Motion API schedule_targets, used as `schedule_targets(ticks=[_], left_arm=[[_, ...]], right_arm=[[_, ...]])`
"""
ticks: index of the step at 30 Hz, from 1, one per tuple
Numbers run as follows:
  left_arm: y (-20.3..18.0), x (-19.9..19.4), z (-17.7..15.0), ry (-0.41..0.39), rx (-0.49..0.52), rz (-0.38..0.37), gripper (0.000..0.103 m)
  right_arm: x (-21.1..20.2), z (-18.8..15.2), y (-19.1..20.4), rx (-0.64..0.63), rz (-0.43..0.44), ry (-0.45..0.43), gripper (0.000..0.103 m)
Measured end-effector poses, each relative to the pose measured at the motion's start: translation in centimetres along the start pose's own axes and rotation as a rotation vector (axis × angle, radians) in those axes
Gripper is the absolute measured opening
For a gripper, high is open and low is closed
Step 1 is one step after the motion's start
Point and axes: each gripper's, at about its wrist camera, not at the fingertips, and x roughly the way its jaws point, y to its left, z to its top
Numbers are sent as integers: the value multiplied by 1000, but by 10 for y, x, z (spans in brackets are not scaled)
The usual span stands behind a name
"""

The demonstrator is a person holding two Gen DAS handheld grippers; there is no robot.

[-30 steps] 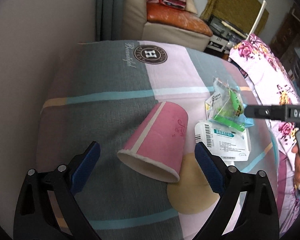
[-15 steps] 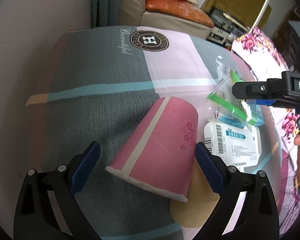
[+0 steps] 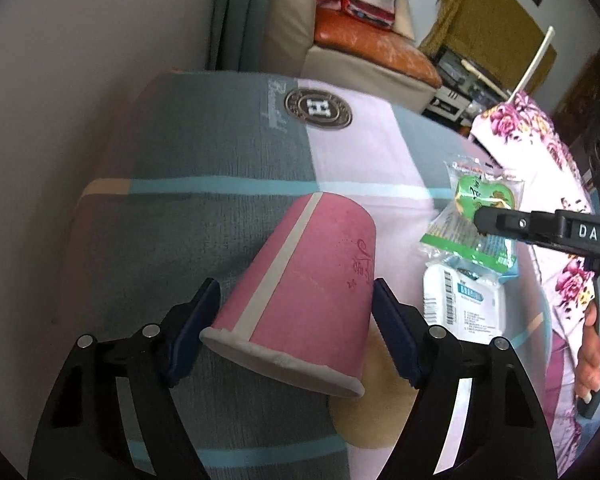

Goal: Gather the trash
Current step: 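Grasp the pink paper cup with the left tool while the right tool grasps the snack bag, then carry the pink cup and the snack bag over the teal bin with both tools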

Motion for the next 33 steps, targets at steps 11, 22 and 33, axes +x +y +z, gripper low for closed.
schedule_targets(ticks=[11, 22, 33], left_arm=[[-56, -51, -16, -64, 92, -35, 77], [-147, -46, -49, -9, 226, -110, 77], [-248, -31, -80, 45, 363, -156, 78]], right_arm=[[-69, -39, -11, -16, 0, -107, 24], [-133, -99, -80, 91, -68, -189, 24], [-199, -167, -164, 231, -102, -319, 25]])
